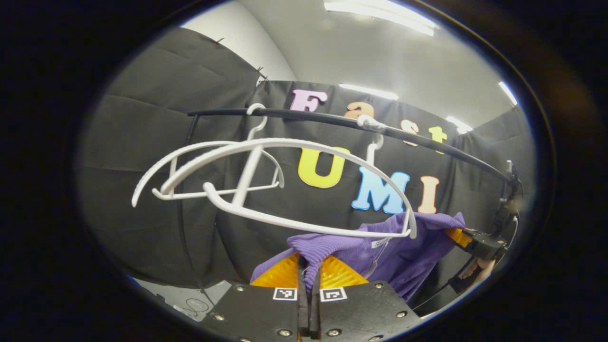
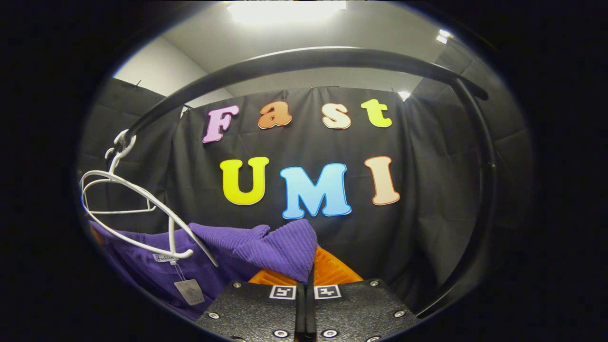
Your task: Grasp the clothes on the hanger with both hands and then place them into the laundry hamper below.
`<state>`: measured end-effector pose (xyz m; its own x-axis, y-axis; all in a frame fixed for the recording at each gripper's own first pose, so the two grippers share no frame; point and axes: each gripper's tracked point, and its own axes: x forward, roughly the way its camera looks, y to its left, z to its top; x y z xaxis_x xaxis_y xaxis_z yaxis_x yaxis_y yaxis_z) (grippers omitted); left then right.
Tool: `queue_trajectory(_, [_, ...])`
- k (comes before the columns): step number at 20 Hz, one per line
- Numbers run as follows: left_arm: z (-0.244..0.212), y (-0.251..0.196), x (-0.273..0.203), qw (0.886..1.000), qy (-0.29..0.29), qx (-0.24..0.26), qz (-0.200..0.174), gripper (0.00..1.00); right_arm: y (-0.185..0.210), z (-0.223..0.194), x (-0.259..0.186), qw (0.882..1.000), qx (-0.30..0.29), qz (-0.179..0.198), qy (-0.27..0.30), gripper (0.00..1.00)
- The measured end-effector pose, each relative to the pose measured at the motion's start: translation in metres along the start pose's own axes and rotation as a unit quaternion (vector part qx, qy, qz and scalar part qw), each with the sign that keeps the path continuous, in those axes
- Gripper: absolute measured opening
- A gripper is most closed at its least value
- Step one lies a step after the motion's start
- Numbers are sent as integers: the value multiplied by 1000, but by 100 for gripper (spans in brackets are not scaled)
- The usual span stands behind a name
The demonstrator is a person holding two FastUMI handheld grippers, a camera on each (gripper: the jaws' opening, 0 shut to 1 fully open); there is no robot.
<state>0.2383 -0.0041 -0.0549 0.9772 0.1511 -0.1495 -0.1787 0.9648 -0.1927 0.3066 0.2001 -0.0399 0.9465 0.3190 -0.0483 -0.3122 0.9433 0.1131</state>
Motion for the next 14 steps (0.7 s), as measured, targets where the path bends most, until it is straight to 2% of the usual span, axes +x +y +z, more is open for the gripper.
queue_trajectory(1, [-3, -9, 3, 1000, 4, 3, -3, 2, -3, -4, 0, 1000, 0, 1, 4, 0])
queue_trajectory(4, [-12, -32, 7, 1000, 17, 11, -11, 2, -13, -4, -10, 999, -31, 4, -5, 0])
queue_trajectory(8, [-25, -50, -1, 999, 31, 20, -27, 2, -11, -5, -29, 1000, -16, 15, -4, 0])
queue_trajectory(14, [-29, -42, -30, 998, 35, 24, -43, 2, -6, -30, -75, 999, -5, 15, 39, 0])
